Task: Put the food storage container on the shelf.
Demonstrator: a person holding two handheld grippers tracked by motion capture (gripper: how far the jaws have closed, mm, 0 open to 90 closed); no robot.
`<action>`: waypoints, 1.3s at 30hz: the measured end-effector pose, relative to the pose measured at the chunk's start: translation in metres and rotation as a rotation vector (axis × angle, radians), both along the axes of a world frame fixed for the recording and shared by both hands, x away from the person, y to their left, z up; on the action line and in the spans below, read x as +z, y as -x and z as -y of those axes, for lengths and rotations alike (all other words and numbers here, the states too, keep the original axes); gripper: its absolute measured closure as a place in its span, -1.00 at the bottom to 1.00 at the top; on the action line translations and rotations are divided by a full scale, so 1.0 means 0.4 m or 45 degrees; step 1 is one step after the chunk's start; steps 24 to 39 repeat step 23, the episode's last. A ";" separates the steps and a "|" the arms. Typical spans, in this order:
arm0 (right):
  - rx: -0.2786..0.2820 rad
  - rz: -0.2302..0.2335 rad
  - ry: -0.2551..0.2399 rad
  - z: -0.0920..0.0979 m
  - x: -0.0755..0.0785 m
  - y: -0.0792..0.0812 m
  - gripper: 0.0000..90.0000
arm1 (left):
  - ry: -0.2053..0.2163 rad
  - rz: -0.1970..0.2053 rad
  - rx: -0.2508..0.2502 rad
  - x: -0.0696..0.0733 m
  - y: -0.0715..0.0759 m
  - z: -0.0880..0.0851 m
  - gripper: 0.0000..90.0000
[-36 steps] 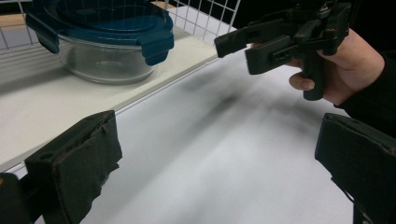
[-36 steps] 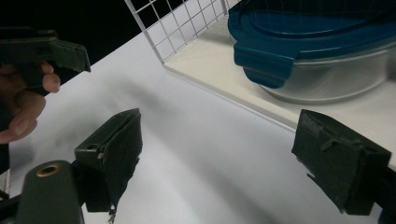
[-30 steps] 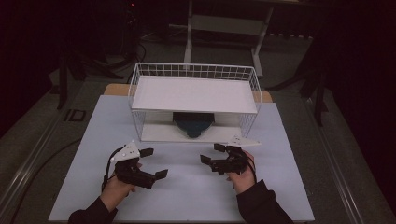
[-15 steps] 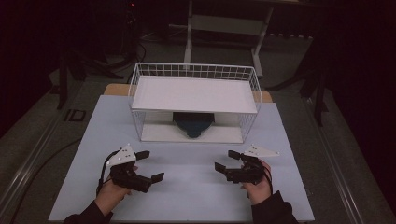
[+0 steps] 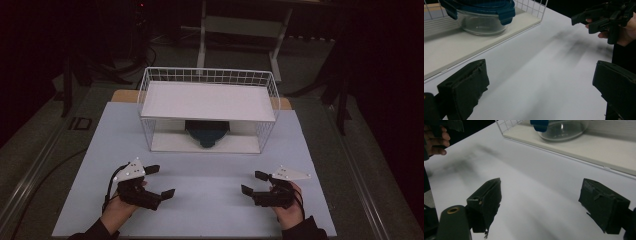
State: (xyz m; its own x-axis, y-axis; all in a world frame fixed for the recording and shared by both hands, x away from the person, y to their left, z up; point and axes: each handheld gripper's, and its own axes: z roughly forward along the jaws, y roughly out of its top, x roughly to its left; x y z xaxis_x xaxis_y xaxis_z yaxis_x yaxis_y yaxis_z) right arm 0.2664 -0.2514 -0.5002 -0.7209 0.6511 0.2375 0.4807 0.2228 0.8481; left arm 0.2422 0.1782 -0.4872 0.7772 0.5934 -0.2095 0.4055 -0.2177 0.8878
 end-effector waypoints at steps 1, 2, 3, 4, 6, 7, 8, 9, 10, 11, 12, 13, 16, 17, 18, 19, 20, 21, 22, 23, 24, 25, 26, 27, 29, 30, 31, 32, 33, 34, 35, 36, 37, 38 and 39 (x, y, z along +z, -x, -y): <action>-0.003 -0.002 -0.006 0.006 -0.002 0.003 -0.61 | 0.001 0.001 -0.004 -0.001 0.000 0.000 -1.00; -0.006 -0.003 -0.006 0.012 -0.004 0.005 -0.61 | 0.009 0.003 -0.009 -0.003 0.001 0.000 -1.00; -0.009 -0.008 -0.005 0.016 -0.006 0.007 -0.61 | 0.011 0.001 -0.015 -0.004 0.000 0.000 -1.00; -0.006 -0.008 -0.005 0.022 -0.007 0.008 -0.61 | 0.011 0.001 -0.019 -0.005 0.001 0.000 -1.00; -0.009 0.007 0.010 0.030 -0.010 0.011 -0.61 | 0.017 -0.001 -0.021 -0.007 0.001 0.001 -1.00; -0.010 0.012 0.020 0.033 -0.012 0.011 -0.61 | 0.021 -0.001 -0.023 -0.008 0.001 0.001 -1.00; -0.017 0.014 0.020 0.037 -0.014 0.010 -0.61 | 0.020 -0.001 -0.023 -0.009 0.001 0.001 -1.00; -0.027 0.006 0.018 0.042 -0.017 0.009 -0.61 | 0.016 -0.001 -0.023 -0.010 0.001 0.001 -1.00; -0.035 -0.008 0.008 0.045 -0.020 0.007 -0.61 | 0.018 0.000 -0.021 -0.012 0.002 0.000 -1.00; -0.038 -0.019 -0.001 0.047 -0.023 0.005 -0.61 | 0.023 0.001 -0.020 -0.012 0.002 0.000 -1.00; -0.038 -0.025 -0.002 0.048 -0.024 0.004 -0.61 | 0.022 -0.001 -0.019 -0.013 0.001 -0.001 -1.00; -0.038 -0.033 0.001 0.047 -0.027 0.004 -0.61 | 0.022 0.000 -0.017 -0.014 0.000 -0.001 -1.00; -0.036 -0.036 0.008 0.046 -0.030 0.002 -0.61 | 0.030 0.002 -0.015 -0.015 -0.001 0.000 -1.00; -0.036 -0.033 0.011 0.046 -0.031 0.002 -0.61 | 0.024 0.008 -0.018 -0.016 0.000 0.001 -1.00; -0.036 -0.034 0.013 0.047 -0.031 0.001 -0.61 | 0.013 0.013 -0.022 -0.016 0.001 0.002 -1.00; -0.040 -0.035 0.013 0.048 -0.032 0.000 -0.61 | 0.006 0.012 -0.024 -0.016 0.002 0.004 -1.00; -0.044 -0.036 0.011 0.049 -0.032 0.000 -0.61 | 0.012 0.013 -0.028 -0.017 0.003 0.004 -1.00; -0.046 -0.036 0.012 0.051 -0.033 -0.001 -0.61 | 0.016 0.011 -0.032 -0.017 0.003 0.005 -1.00; -0.048 -0.039 0.012 0.051 -0.034 -0.002 -0.61 | 0.016 0.010 -0.032 -0.016 0.003 0.005 -1.00; -0.050 -0.045 0.011 0.052 -0.035 -0.002 -0.61 | 0.019 0.011 -0.033 -0.016 0.002 0.006 -1.00; -0.050 -0.045 0.011 0.052 -0.035 -0.002 -0.61 | 0.019 0.011 -0.033 -0.016 0.002 0.006 -1.00; -0.050 -0.045 0.011 0.052 -0.035 -0.002 -0.61 | 0.019 0.011 -0.033 -0.016 0.002 0.006 -1.00; -0.050 -0.045 0.011 0.052 -0.035 -0.002 -0.61 | 0.019 0.011 -0.033 -0.016 0.002 0.006 -1.00; -0.050 -0.045 0.011 0.052 -0.035 -0.002 -0.61 | 0.019 0.011 -0.033 -0.016 0.002 0.006 -1.00; -0.050 -0.045 0.011 0.052 -0.035 -0.002 -0.61 | 0.019 0.011 -0.033 -0.016 0.002 0.006 -1.00; -0.050 -0.045 0.011 0.052 -0.035 -0.002 -0.61 | 0.019 0.011 -0.033 -0.016 0.002 0.006 -1.00; -0.050 -0.045 0.011 0.052 -0.035 -0.002 -0.61 | 0.019 0.011 -0.033 -0.016 0.002 0.006 -1.00; -0.050 -0.045 0.011 0.052 -0.035 -0.002 -0.61 | 0.019 0.011 -0.033 -0.016 0.002 0.006 -1.00; -0.050 -0.045 0.011 0.052 -0.035 -0.002 -0.61 | 0.019 0.011 -0.033 -0.016 0.002 0.006 -1.00; -0.050 -0.045 0.011 0.052 -0.035 -0.002 -0.61 | 0.019 0.011 -0.033 -0.016 0.002 0.006 -1.00; -0.050 -0.045 0.011 0.052 -0.035 -0.002 -0.61 | 0.019 0.011 -0.033 -0.016 0.002 0.006 -1.00; -0.050 -0.045 0.011 0.052 -0.035 -0.002 -0.61 | 0.019 0.011 -0.033 -0.016 0.002 0.006 -1.00; -0.050 -0.045 0.011 0.052 -0.035 -0.002 -0.61 | 0.019 0.011 -0.033 -0.016 0.002 0.006 -1.00; -0.050 -0.045 0.011 0.052 -0.035 -0.002 -0.61 | 0.019 0.011 -0.033 -0.016 0.002 0.006 -1.00; -0.050 -0.045 0.011 0.052 -0.035 -0.002 -0.61 | 0.019 0.011 -0.033 -0.016 0.002 0.006 -1.00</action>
